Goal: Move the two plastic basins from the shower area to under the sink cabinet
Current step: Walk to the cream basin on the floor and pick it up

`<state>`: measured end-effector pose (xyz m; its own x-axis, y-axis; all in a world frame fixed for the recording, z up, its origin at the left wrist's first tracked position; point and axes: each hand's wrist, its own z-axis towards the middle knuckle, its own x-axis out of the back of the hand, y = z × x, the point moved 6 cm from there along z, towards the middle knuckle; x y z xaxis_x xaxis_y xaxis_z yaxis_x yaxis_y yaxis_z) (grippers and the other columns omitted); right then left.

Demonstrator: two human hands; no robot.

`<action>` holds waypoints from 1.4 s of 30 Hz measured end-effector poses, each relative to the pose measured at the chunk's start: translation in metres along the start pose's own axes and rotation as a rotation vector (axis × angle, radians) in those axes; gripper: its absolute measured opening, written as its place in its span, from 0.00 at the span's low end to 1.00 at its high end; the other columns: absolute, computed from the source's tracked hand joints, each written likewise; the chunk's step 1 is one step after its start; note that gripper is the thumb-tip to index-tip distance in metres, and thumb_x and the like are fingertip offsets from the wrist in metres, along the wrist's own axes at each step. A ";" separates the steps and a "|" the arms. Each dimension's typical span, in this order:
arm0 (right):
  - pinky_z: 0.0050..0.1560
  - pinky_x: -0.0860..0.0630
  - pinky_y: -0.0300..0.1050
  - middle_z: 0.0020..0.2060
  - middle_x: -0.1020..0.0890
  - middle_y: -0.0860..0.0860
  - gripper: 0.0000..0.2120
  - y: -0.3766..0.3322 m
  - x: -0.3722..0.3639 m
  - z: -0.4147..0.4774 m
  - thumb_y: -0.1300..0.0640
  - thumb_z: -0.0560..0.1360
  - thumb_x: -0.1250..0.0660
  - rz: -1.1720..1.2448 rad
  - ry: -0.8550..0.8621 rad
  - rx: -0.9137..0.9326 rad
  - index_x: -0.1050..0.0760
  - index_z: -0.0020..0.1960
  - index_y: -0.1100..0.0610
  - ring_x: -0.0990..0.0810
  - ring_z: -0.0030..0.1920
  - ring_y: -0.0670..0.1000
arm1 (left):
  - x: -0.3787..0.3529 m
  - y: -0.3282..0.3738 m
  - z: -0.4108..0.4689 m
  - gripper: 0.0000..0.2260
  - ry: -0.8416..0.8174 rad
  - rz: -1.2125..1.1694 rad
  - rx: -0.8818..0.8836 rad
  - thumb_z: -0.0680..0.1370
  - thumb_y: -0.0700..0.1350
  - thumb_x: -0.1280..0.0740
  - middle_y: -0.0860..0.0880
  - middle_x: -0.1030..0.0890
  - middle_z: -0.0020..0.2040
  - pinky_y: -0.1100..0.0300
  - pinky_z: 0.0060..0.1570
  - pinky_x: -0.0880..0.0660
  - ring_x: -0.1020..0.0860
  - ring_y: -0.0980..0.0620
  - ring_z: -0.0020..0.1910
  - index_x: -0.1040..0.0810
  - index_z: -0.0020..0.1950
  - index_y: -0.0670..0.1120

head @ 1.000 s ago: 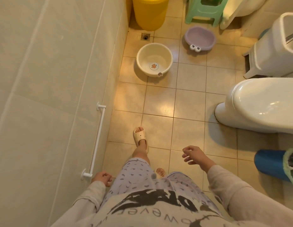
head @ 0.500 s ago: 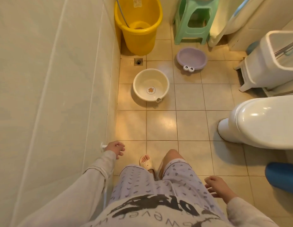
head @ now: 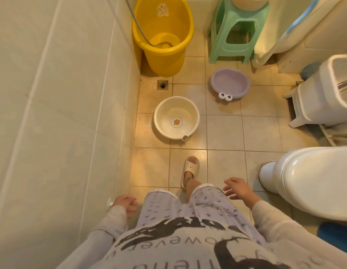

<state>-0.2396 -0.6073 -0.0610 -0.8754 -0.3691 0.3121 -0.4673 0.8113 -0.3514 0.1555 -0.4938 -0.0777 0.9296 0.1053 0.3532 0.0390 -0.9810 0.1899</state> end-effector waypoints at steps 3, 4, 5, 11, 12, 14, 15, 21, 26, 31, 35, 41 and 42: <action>0.34 0.26 0.42 0.43 0.20 0.59 0.10 -0.054 0.017 0.015 0.57 0.78 0.41 0.001 -0.031 0.062 0.25 0.52 0.63 0.23 0.37 0.54 | -0.003 0.024 0.006 0.11 0.017 0.003 0.007 0.78 0.38 0.42 0.46 0.24 0.37 0.61 0.32 0.33 0.27 0.50 0.32 0.27 0.37 0.44; 0.35 0.26 0.42 0.43 0.20 0.58 0.11 -0.069 0.022 0.018 0.57 0.78 0.41 -0.009 -0.049 0.087 0.25 0.53 0.63 0.23 0.37 0.54 | -0.005 0.032 0.008 0.11 0.031 0.001 0.004 0.78 0.38 0.41 0.46 0.24 0.36 0.61 0.32 0.33 0.27 0.50 0.31 0.27 0.37 0.44; 0.36 0.27 0.42 0.43 0.20 0.58 0.11 -0.081 0.026 0.021 0.58 0.78 0.41 -0.025 -0.068 0.103 0.25 0.54 0.64 0.23 0.37 0.53 | -0.008 0.039 0.010 0.11 0.042 0.000 0.006 0.78 0.37 0.41 0.45 0.24 0.35 0.60 0.31 0.33 0.28 0.49 0.31 0.27 0.36 0.44; 0.37 0.27 0.43 0.42 0.20 0.57 0.12 -0.111 0.038 0.053 0.58 0.78 0.41 -0.121 -0.121 0.069 0.24 0.54 0.64 0.23 0.39 0.54 | -0.034 0.089 0.028 0.11 -0.022 0.091 -0.003 0.77 0.37 0.41 0.46 0.24 0.33 0.64 0.28 0.37 0.29 0.49 0.27 0.26 0.36 0.43; 0.37 0.27 0.43 0.43 0.20 0.58 0.11 -0.112 0.039 0.061 0.58 0.78 0.40 -0.128 -0.121 0.054 0.24 0.54 0.64 0.23 0.38 0.54 | -0.040 0.099 0.031 0.12 -0.040 0.125 -0.005 0.77 0.37 0.41 0.46 0.24 0.32 0.65 0.28 0.37 0.29 0.49 0.27 0.25 0.35 0.44; 0.35 0.28 0.43 0.43 0.21 0.59 0.10 -0.115 0.040 0.076 0.59 0.77 0.40 -0.121 -0.109 0.028 0.24 0.52 0.64 0.23 0.37 0.54 | -0.049 0.121 0.038 0.13 -0.083 0.194 -0.017 0.76 0.36 0.40 0.46 0.25 0.31 0.67 0.26 0.36 0.30 0.50 0.25 0.25 0.33 0.46; 0.35 0.28 0.42 0.43 0.21 0.59 0.10 -0.117 0.039 0.084 0.58 0.77 0.40 -0.113 -0.101 0.020 0.24 0.52 0.63 0.23 0.37 0.53 | -0.053 0.134 0.042 0.14 -0.102 0.210 -0.023 0.76 0.36 0.40 0.45 0.26 0.32 0.66 0.27 0.35 0.30 0.50 0.25 0.25 0.32 0.46; 0.34 0.27 0.42 0.41 0.20 0.58 0.12 -0.127 0.027 0.137 0.58 0.77 0.40 -0.101 -0.087 -0.062 0.24 0.55 0.65 0.23 0.37 0.54 | -0.068 0.222 0.093 0.08 -0.077 0.295 -0.106 0.76 0.38 0.40 0.45 0.21 0.45 0.61 0.39 0.30 0.25 0.47 0.35 0.23 0.41 0.44; 0.34 0.28 0.43 0.43 0.21 0.60 0.12 -0.135 0.005 0.213 0.60 0.77 0.39 -0.072 -0.092 -0.083 0.25 0.55 0.66 0.23 0.37 0.54 | -0.102 0.266 0.166 0.09 -0.121 0.312 -0.141 0.78 0.41 0.40 0.45 0.22 0.47 0.63 0.31 0.31 0.26 0.51 0.35 0.22 0.51 0.41; 0.36 0.26 0.44 0.42 0.22 0.60 0.10 -0.133 -0.025 0.319 0.61 0.77 0.40 0.083 -0.063 -0.137 0.25 0.54 0.64 0.24 0.35 0.53 | -0.129 0.279 0.267 0.06 -0.063 0.304 -0.104 0.76 0.39 0.39 0.45 0.22 0.45 0.61 0.32 0.34 0.26 0.50 0.36 0.23 0.43 0.44; 0.38 0.24 0.45 0.38 0.23 0.56 0.09 -0.129 -0.055 0.407 0.62 0.77 0.40 0.283 -0.045 -0.260 0.29 0.56 0.62 0.23 0.35 0.53 | -0.148 0.276 0.351 0.09 -0.017 0.284 -0.053 0.75 0.40 0.40 0.44 0.24 0.48 0.60 0.32 0.32 0.27 0.47 0.46 0.24 0.52 0.42; 0.53 0.22 0.51 0.59 0.26 0.59 0.28 -0.115 -0.096 0.542 0.62 0.73 0.32 0.324 -0.026 -0.279 0.36 0.70 0.62 0.23 0.59 0.58 | -0.195 0.270 0.463 0.22 -0.039 0.245 0.026 0.76 0.43 0.38 0.37 0.27 0.66 0.50 0.52 0.28 0.26 0.40 0.60 0.33 0.69 0.38; 0.57 0.23 0.52 0.60 0.27 0.58 0.31 -0.114 -0.103 0.560 0.62 0.72 0.30 0.348 -0.029 -0.279 0.39 0.72 0.61 0.24 0.61 0.59 | -0.204 0.269 0.477 0.24 -0.052 0.218 0.043 0.76 0.44 0.37 0.38 0.30 0.69 0.49 0.55 0.28 0.28 0.39 0.65 0.35 0.71 0.38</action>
<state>-0.1654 -0.9157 -0.5478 -0.9797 -0.0617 0.1908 -0.0963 0.9793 -0.1778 0.1515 -0.8566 -0.5354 0.9354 -0.1177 0.3335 -0.1506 -0.9858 0.0746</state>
